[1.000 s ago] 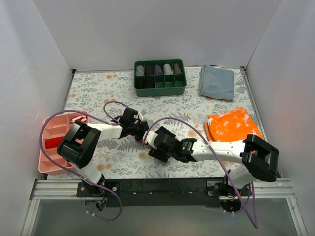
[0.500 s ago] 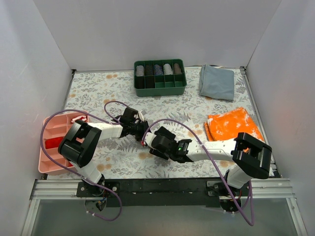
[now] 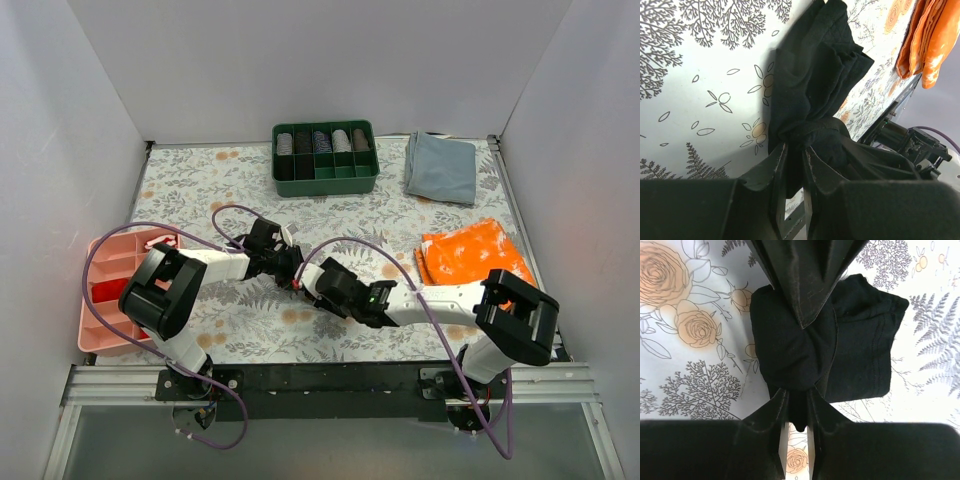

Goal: Roll the underwear
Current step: Roll the underwear to the center of the board.

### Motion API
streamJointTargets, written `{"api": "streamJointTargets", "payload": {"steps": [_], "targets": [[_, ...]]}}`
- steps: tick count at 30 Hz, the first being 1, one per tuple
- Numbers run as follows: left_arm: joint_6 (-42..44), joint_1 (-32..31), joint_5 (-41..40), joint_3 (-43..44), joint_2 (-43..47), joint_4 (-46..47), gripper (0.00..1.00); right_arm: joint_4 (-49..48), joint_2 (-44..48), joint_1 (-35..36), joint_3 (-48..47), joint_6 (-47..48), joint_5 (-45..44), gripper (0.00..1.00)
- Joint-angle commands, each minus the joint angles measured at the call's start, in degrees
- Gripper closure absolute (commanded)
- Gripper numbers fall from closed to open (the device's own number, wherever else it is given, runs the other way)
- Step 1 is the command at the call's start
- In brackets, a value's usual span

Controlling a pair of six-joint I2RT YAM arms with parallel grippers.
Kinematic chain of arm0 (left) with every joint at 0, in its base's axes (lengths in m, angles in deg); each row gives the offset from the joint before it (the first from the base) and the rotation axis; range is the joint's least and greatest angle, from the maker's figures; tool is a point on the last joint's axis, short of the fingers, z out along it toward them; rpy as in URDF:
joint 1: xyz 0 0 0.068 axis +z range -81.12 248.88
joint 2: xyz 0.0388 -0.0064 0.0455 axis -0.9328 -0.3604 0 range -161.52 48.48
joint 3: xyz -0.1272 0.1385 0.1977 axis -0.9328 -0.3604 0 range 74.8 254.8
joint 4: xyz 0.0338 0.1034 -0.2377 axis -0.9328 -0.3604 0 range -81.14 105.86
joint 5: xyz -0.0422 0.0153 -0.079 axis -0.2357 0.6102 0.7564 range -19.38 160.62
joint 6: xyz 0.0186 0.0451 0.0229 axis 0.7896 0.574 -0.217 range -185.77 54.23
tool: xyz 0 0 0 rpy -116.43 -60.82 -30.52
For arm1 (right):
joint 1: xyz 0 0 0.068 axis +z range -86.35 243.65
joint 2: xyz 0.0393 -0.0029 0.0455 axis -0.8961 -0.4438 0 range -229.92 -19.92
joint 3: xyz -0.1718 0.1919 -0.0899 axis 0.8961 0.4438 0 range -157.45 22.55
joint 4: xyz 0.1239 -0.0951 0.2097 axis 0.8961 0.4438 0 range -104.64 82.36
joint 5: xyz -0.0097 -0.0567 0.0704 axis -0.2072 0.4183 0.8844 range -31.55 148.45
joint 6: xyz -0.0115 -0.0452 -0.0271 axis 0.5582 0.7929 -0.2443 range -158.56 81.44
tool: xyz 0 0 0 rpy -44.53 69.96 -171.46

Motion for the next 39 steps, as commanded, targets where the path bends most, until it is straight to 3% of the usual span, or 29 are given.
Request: {"api": "streamJointTargets", "payload": {"steps": [1, 6, 12, 15, 18, 23, 28, 39], "targets": [[2.2, 0.2, -4.1, -0.9, -0.1, -5.0, 0.90, 2.1, 1.7, -3.7, 3.1, -3.9, 13.8, 0.81], [1.9, 0.9, -5.3, -0.8, 1.0, -5.1, 0.85, 0.7, 2.8, -8.7, 4.0, -5.1, 29.4, 0.86], [2.6, 2.5, -5.6, -0.9, 1.1, -5.7, 0.85, -1.7, 2.3, -13.9, 6.3, -6.2, 41.5, 0.87], [2.5, 2.8, -5.4, -0.7, 1.6, -5.5, 0.78, -2.3, 1.4, -14.9, 7.2, -6.6, 44.3, 0.87], [2.4, 2.8, -4.9, -0.1, 2.3, -5.0, 0.63, -2.7, 0.9, -15.1, 7.8, -6.9, 45.5, 0.87], [1.6, 2.8, -5.4, 0.6, 5.6, -4.4, 0.52, -2.7, -0.2, -15.3, 7.5, -7.5, 45.5, 0.87], [0.8, 3.2, -7.8, -1.0, 9.9, -3.7, 0.46, -8.9, 1.1, -16.5, 10.2, -13.0, 46.1, 0.87], [-0.4, 3.4, -5.8, -9.0, 18.0, 2.3, 0.39, -16.0, -2.4, -23.0, 11.4, -21.0, 59.5, 0.85]]}}
